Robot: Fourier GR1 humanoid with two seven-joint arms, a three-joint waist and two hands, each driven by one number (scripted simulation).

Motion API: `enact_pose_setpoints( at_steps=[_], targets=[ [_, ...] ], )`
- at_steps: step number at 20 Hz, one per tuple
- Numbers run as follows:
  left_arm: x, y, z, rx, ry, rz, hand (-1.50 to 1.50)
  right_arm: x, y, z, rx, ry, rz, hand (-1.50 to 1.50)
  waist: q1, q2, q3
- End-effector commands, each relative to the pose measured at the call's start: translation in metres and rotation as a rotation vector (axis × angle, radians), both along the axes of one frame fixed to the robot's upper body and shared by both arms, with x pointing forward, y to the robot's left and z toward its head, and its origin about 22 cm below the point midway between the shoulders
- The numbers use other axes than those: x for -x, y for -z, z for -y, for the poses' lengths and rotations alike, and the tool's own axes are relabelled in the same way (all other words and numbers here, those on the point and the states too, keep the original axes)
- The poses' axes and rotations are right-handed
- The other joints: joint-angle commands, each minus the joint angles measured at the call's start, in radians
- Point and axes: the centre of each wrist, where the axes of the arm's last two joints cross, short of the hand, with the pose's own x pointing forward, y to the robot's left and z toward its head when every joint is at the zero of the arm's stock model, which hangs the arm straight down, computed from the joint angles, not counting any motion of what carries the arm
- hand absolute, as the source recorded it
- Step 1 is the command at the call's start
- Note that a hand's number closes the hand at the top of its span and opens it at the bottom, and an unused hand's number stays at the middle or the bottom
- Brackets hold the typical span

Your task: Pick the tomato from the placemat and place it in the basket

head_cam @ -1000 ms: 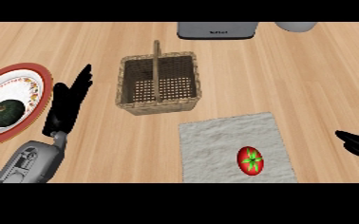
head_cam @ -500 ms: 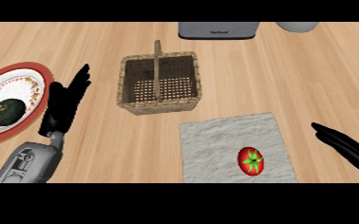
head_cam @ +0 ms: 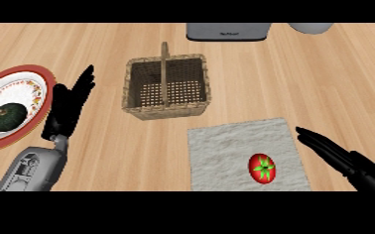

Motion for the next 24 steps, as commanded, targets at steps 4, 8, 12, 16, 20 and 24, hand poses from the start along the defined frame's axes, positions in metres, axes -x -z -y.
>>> enact_pose_setpoints(
  at_steps=[4, 8, 12, 16, 20, 24],
  targets=[
    [-0.007, 0.002, -0.009, 0.000, -0.021, -0.022, 0.00, -0.017, 0.005, -0.018, -0.004, 0.000, 0.017, -1.50, -0.001, 0.000, 0.000],
    [0.013, 0.007, -0.006, 0.005, -0.005, -0.005, 0.00, -0.020, 0.015, -0.042, 0.010, -0.009, 0.001, -1.50, 0.002, 0.000, 0.000],
    [-0.014, 0.004, 0.007, 0.027, 0.007, -0.018, 0.00, -0.028, 0.010, -0.052, 0.002, -0.011, 0.017, -1.50, -0.002, 0.001, 0.000],
    [-0.011, -0.012, -0.002, 0.021, -0.004, 0.005, 0.00, -0.033, 0.021, -0.049, 0.012, -0.016, -0.008, -1.50, 0.000, 0.000, 0.000],
    [0.022, 0.013, -0.009, 0.000, 0.000, -0.003, 0.00, -0.026, 0.042, -0.060, 0.021, -0.019, -0.043, -1.50, 0.004, 0.000, 0.000],
    [0.006, -0.012, 0.010, -0.003, -0.002, -0.001, 0.00, -0.018, 0.046, -0.055, 0.051, -0.011, -0.071, -1.50, 0.000, -0.001, 0.000]
  ],
)
